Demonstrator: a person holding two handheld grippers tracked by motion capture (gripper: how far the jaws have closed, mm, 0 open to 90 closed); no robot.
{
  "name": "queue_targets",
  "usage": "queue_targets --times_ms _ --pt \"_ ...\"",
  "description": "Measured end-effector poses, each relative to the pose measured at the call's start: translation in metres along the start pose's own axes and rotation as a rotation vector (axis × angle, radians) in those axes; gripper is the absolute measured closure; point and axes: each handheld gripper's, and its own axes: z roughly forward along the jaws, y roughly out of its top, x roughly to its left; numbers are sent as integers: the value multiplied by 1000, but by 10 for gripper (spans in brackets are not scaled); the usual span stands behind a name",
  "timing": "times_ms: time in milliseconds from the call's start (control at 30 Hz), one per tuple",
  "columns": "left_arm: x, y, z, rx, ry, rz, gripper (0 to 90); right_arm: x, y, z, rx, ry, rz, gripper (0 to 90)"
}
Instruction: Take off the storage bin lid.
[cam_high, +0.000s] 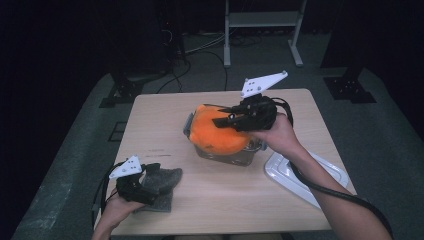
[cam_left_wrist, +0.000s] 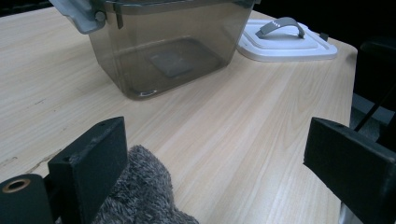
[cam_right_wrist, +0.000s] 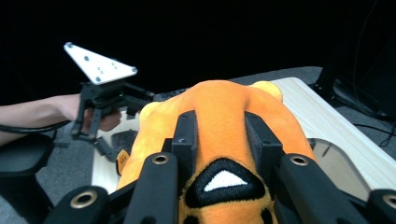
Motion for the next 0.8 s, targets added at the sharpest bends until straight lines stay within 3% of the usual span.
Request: queue_targets --times_ms 333,800 --pt "0 0 1 0 -2 3 57 -26 -3 9 2 -44 37 678" --pt "0 0 3 9 -12 7 57 -52 -10 25 27 -64 72 671"
